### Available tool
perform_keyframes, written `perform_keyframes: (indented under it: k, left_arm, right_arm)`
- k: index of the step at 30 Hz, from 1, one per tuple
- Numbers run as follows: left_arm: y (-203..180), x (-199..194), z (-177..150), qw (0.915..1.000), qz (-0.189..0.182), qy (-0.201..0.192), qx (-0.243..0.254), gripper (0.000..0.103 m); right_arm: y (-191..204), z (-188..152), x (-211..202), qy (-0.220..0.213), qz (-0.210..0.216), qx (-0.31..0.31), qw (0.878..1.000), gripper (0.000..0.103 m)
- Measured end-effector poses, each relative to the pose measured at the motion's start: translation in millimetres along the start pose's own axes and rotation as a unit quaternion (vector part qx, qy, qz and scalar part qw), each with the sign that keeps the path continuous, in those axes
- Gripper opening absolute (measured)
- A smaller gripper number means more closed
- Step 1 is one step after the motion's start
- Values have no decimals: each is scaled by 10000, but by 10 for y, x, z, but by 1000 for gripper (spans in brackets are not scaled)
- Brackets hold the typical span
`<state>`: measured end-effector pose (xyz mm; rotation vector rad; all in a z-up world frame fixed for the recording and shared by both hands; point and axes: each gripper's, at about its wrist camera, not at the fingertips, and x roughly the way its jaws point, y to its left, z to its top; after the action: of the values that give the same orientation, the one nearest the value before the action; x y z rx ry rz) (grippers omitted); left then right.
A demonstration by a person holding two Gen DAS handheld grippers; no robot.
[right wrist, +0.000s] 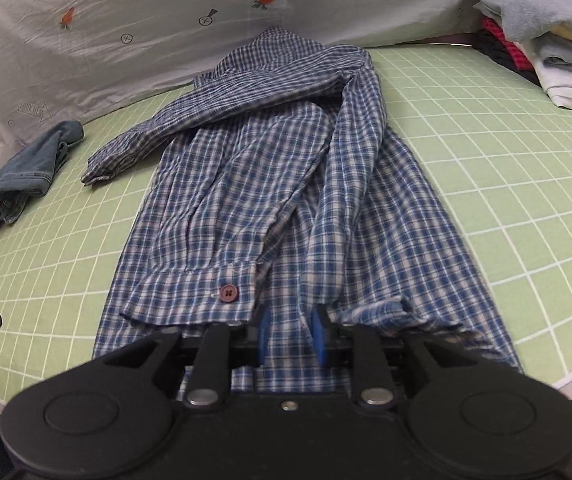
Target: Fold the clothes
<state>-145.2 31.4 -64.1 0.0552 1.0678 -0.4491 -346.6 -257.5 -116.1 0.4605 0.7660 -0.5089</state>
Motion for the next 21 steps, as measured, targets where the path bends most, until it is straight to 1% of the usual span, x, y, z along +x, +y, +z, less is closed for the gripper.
perform_keyframes:
  k: [3, 5, 7, 9, 11, 13, 15, 17, 18, 21]
  left_arm:
    - [1, 32, 31, 10000, -78, 39, 39, 76]
    - [-38, 64, 39, 9998, -172, 82, 113, 76]
    - [-88, 102, 42, 9993, -267, 140, 197, 76]
    - [-147, 143, 40, 9987, -355, 208, 287, 76]
    - [-207, 181, 32, 9980, -425, 274, 379, 76]
    - [-231, 197, 28, 9977, -440, 301, 413, 76]
    - [-235, 202, 29, 9977, -427, 309, 415, 76]
    - [-239, 207, 29, 9978, -415, 317, 416, 77]
    - [-241, 209, 30, 9978, -409, 321, 417, 79]
    - [-247, 217, 31, 9978, -390, 333, 419, 81]
  right_arm:
    - [-5, 41, -114, -232, 24, 260, 9994, 30]
    - [-23, 98, -229, -465, -7, 379, 9982, 33]
    - [-79, 166, -340, -700, -60, 570, 9959, 39]
    - [-156, 223, -361, -784, -298, 643, 9944, 42]
    - [-238, 274, -345, -803, -612, 651, 9928, 42]
    - [-327, 270, -265, -672, -964, 618, 9912, 42]
    - [-391, 198, -176, -471, -1157, 632, 9901, 42]
    - [-393, 72, -121, -281, -1202, 658, 9902, 42]
    - [-368, -3, -100, -190, -1198, 635, 9906, 42]
    - [-195, -213, -26, 82, -1180, 311, 9925, 41]
